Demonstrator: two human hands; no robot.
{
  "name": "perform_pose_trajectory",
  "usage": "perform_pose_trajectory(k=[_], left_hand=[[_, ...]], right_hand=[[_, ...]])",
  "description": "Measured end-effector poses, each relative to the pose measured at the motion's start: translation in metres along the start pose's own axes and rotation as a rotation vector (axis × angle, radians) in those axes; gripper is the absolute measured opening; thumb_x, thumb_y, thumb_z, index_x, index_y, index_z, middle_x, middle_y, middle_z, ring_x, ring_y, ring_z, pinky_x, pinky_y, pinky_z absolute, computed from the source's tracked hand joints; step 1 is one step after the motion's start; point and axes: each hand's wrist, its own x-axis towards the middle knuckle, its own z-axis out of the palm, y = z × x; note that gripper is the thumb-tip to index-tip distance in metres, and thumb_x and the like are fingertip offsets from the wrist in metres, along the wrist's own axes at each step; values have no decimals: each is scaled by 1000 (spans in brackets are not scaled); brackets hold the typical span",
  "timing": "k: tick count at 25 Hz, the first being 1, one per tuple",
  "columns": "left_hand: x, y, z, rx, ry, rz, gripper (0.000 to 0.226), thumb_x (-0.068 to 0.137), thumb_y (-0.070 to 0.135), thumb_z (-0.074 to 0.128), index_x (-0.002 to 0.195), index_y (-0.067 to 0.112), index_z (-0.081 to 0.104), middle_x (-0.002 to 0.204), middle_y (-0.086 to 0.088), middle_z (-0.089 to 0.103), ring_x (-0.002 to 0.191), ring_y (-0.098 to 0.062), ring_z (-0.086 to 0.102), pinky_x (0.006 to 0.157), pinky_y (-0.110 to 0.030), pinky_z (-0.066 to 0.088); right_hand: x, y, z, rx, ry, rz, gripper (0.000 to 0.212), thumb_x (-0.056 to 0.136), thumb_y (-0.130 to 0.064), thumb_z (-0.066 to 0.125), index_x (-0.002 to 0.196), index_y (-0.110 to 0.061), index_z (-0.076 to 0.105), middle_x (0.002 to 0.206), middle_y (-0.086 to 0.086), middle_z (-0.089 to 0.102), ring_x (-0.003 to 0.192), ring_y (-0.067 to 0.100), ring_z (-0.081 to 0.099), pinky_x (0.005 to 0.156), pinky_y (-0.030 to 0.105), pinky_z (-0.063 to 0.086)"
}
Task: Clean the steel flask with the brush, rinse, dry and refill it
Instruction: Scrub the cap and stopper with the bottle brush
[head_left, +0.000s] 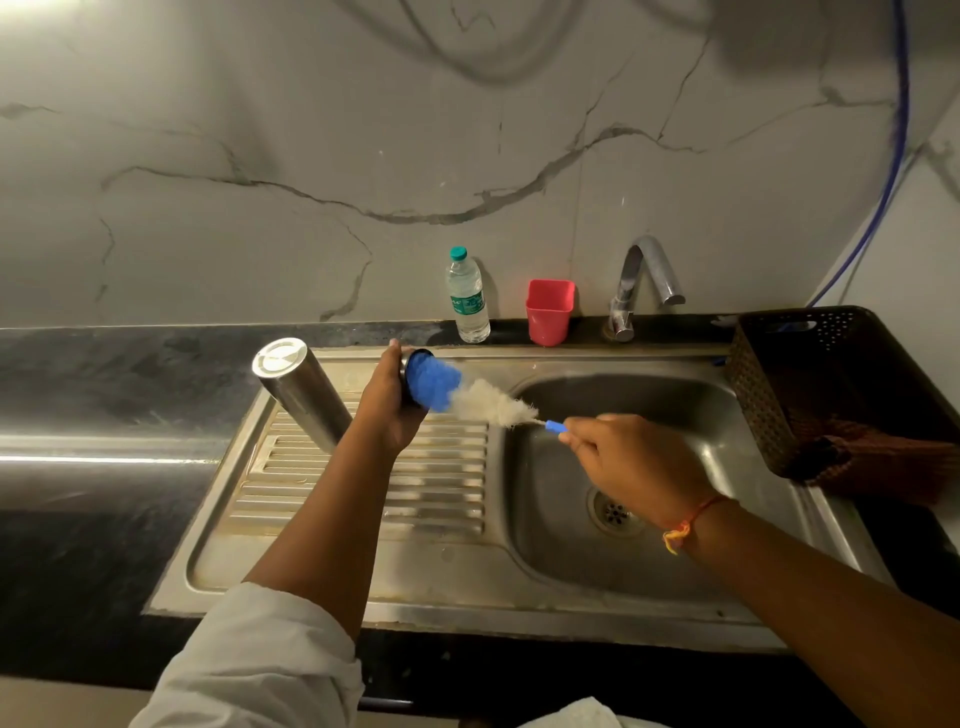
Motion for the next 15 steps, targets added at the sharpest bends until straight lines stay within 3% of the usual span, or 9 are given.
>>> perform_pose_trajectory(k=[2,4,6,8,10,12,15], left_hand=[[0,-2,-2,-110,-21,21,69,101,56,50,147,5,49,130,-20,67,113,-30,71,90,-41,60],[-1,-7,-4,-216,-40,15,71,96,56,59,146,6,51,121,-18,68,107,-29,70,96,-43,58],[-4,-13,-5,-267,-59,4,70,94,58,61,140,6,55,116,-16,68,103,-28,70,98,-42,57],[-5,-14,-5,-288,-67,11,67,92,58,62,137,9,56,114,-15,67,102,-27,69,97,-41,57],[-7,-9,-6,-226,-48,8,62,94,56,60,134,8,57,111,-14,67,101,-26,67,95,-42,58],[-9,0,-7,-143,-11,11,59,98,54,56,134,7,57,117,-17,67,106,-29,69,95,-45,58],[-10,6,-2,-52,6,15,56,102,49,54,138,6,56,132,-22,65,118,-32,68,102,-45,55]], right_hand=[[-4,-18,0,642,-302,315,33,102,-37,51,77,-22,67,53,-8,40,41,6,36,46,24,25],[-8,-34,-5,1315,-654,734,35,102,-40,49,88,-15,69,55,-7,29,40,4,22,39,17,17],[-10,-41,-9,1685,-850,937,38,101,-42,49,89,-14,72,57,-7,22,41,4,18,34,14,15],[-11,-41,-9,1509,-832,841,38,101,-44,49,91,-15,73,58,-7,24,43,5,19,35,16,17],[-12,-31,-7,927,-622,468,36,101,-45,49,92,-19,72,54,-6,35,42,7,28,43,23,24],[-6,-16,-12,338,-366,154,34,100,-47,48,92,-22,71,57,-4,54,50,10,49,52,30,37],[8,3,-27,-79,-125,60,38,101,-50,36,100,-26,65,64,-4,57,57,16,57,55,36,49]])
